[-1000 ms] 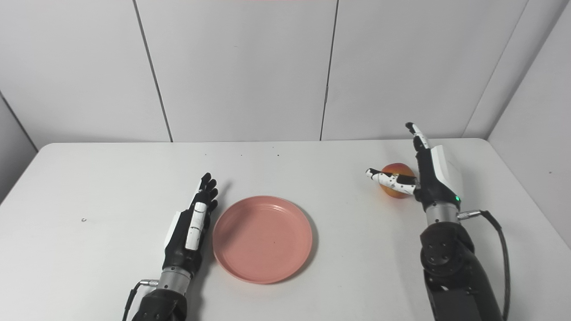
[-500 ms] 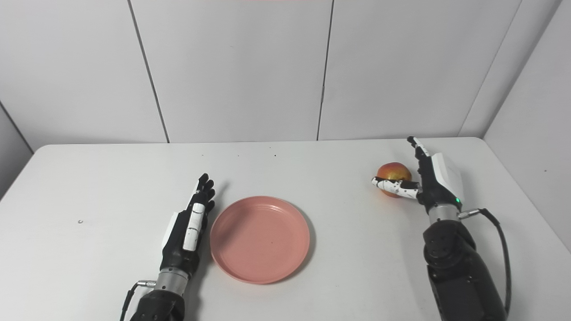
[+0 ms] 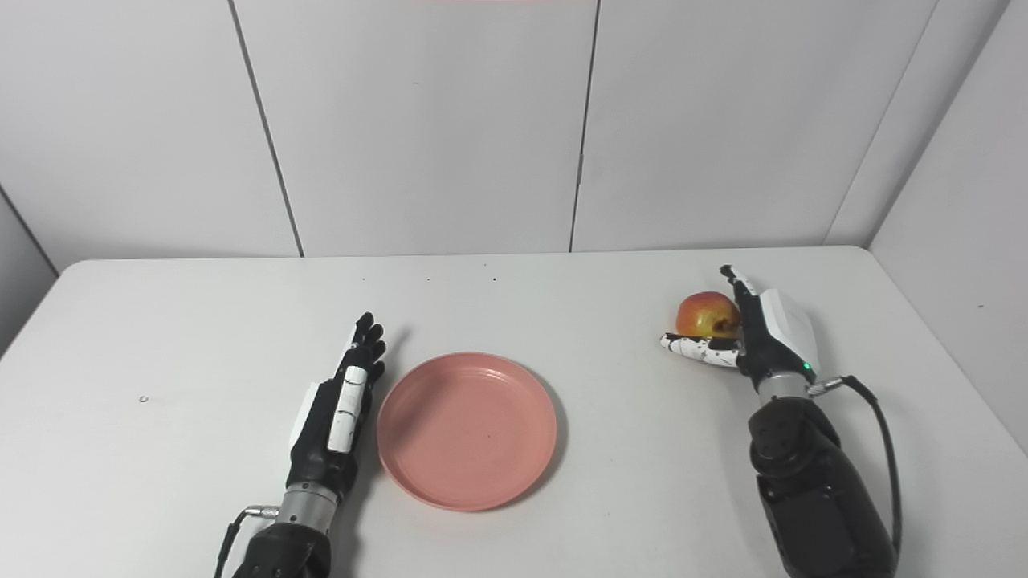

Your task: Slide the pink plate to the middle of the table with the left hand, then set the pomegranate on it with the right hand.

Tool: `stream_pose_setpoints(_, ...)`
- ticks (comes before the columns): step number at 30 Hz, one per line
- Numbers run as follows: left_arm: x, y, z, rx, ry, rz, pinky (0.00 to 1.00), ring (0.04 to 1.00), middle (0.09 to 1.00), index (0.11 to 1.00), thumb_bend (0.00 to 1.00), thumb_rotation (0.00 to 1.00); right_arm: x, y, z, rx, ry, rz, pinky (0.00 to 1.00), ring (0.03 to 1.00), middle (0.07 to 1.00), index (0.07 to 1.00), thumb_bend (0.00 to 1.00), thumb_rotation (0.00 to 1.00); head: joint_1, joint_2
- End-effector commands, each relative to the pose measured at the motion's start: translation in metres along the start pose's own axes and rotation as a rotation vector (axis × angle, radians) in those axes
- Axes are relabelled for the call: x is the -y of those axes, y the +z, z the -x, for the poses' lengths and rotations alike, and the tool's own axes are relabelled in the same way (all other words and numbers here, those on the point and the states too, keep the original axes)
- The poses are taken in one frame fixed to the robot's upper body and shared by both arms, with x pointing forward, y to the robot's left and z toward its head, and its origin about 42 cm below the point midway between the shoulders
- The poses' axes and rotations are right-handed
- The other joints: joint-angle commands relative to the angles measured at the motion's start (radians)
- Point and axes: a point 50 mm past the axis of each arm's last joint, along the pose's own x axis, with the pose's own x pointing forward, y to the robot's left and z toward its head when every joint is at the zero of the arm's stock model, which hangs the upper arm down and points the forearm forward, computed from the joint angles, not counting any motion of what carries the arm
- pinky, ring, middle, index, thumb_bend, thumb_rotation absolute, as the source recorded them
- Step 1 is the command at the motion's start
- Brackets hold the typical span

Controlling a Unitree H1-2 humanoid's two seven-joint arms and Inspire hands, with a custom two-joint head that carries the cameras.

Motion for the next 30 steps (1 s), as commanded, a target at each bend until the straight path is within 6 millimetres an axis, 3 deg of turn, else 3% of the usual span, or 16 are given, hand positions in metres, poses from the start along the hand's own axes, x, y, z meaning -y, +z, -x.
stream_pose_setpoints(1, 0.002, 0.009, -0.001, 0.035, -0.012, -0.008, 1.00, 0.996, 1.000, 1.000, 0.68, 1.00, 0.023, 0.015, -0.014, 0.068, -0.066, -0.006, 0.74, 0.851, 0.899, 0.891, 0.85, 0.30, 0.001, -0.001)
stream_pose_setpoints(7, 0.002, 0.009, -0.002, 0.032, -0.010, 0.002, 1.00, 0.998, 1.000, 1.000, 0.68, 1.00, 0.016, 0.013, -0.015, 0.075, -0.095, -0.053, 0.72, 0.827, 0.864, 0.848, 0.82, 0.23, 0.003, 0.001)
stream_pose_setpoints(11, 0.002, 0.009, -0.002, 0.036, -0.007, -0.002, 1.00, 0.996, 1.000, 1.000, 0.67, 1.00, 0.013, 0.012, -0.014, 0.078, -0.151, -0.072, 0.62, 0.710, 0.732, 0.752, 0.77, 0.11, 0.003, 0.001)
stream_pose_setpoints(13, 0.002, 0.009, -0.002, 0.036, -0.007, -0.002, 1.00, 0.996, 1.000, 1.000, 0.67, 1.00, 0.012, 0.011, -0.013, 0.095, -0.178, -0.082, 0.60, 0.689, 0.713, 0.739, 0.76, 0.10, 0.003, 0.002)
stream_pose_setpoints(15, 0.002, 0.009, -0.001, 0.036, -0.007, 0.002, 1.00, 0.995, 1.000, 1.000, 0.67, 1.00, 0.011, 0.010, -0.013, 0.118, -0.209, -0.100, 0.49, 0.552, 0.521, 0.606, 0.59, 0.01, 0.003, 0.002)
stream_pose_setpoints(17, 0.003, 0.009, -0.001, 0.035, -0.008, 0.004, 1.00, 0.996, 1.000, 1.000, 0.67, 1.00, 0.011, 0.009, -0.012, 0.126, -0.229, -0.111, 0.48, 0.532, 0.488, 0.565, 0.55, 0.00, 0.004, 0.002)
stream_pose_setpoints(20, 0.003, 0.010, -0.002, 0.032, -0.007, 0.000, 1.00, 0.995, 1.000, 1.000, 0.67, 1.00, 0.011, 0.009, -0.012, 0.126, -0.248, -0.116, 0.41, 0.429, 0.483, 0.533, 0.52, 0.00, 0.005, 0.002)
stream_pose_setpoints(25, 0.003, 0.009, -0.002, 0.033, -0.007, -0.005, 1.00, 0.995, 0.999, 1.000, 0.68, 1.00, 0.012, 0.010, -0.012, 0.132, -0.264, -0.119, 0.33, 0.396, 0.472, 0.537, 0.51, 0.00, 0.005, 0.004)
stream_pose_setpoints(30, 0.003, 0.010, -0.002, 0.036, -0.010, -0.003, 1.00, 0.995, 1.000, 1.000, 0.68, 1.00, 0.014, 0.013, -0.010, 0.140, -0.280, -0.131, 0.34, 0.397, 0.471, 0.537, 0.51, 0.00, 0.007, 0.004)
